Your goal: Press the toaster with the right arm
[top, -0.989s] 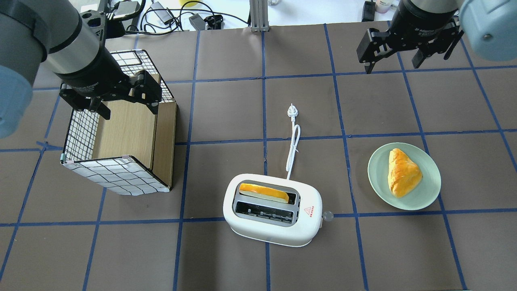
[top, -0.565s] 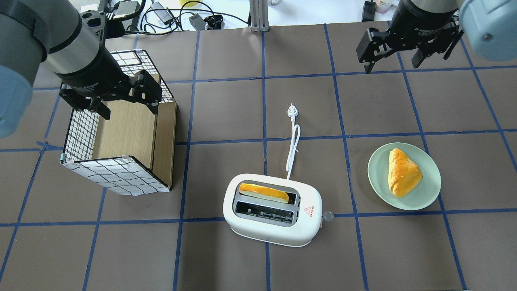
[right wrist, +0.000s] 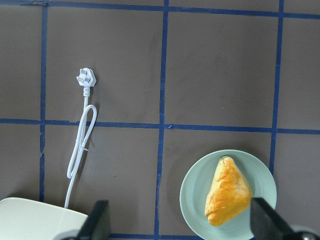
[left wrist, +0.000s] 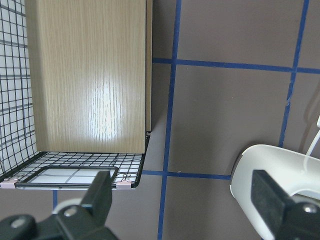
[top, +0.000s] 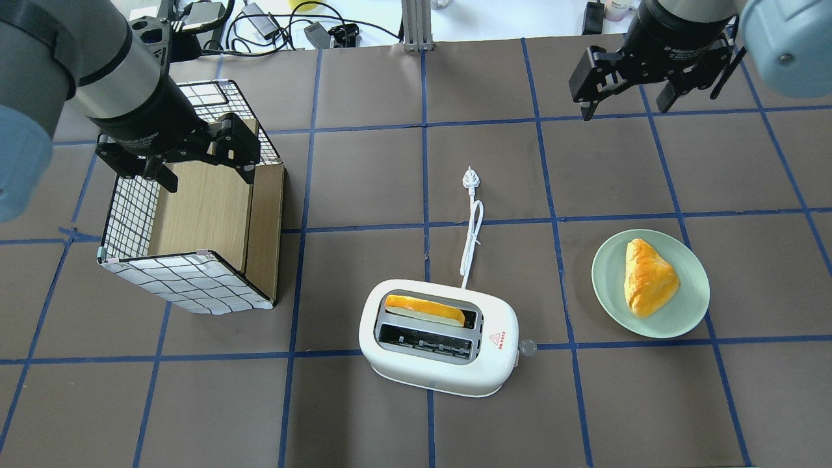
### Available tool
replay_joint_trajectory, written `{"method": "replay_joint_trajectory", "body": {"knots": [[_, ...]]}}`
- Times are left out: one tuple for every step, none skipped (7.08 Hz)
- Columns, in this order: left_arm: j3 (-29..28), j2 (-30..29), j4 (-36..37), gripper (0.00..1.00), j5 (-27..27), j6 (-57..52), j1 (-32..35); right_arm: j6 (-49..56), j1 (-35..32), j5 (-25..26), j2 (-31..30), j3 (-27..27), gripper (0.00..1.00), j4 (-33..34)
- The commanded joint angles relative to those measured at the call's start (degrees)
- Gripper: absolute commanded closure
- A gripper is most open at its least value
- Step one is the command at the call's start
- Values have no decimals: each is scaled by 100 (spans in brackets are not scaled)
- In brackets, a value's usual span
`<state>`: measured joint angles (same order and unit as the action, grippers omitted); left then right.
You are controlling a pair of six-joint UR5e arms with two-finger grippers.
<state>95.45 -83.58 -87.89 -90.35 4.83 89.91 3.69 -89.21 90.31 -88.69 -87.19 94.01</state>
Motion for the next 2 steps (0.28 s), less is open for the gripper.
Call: {"method": "replay_joint_trajectory", "body": {"knots": [[0,0,0,0,0,0,0,0,0,-22,1,0,0,-6],[0,0,0,0,0,0,0,0,0,-31,1,0,0,3]]}}
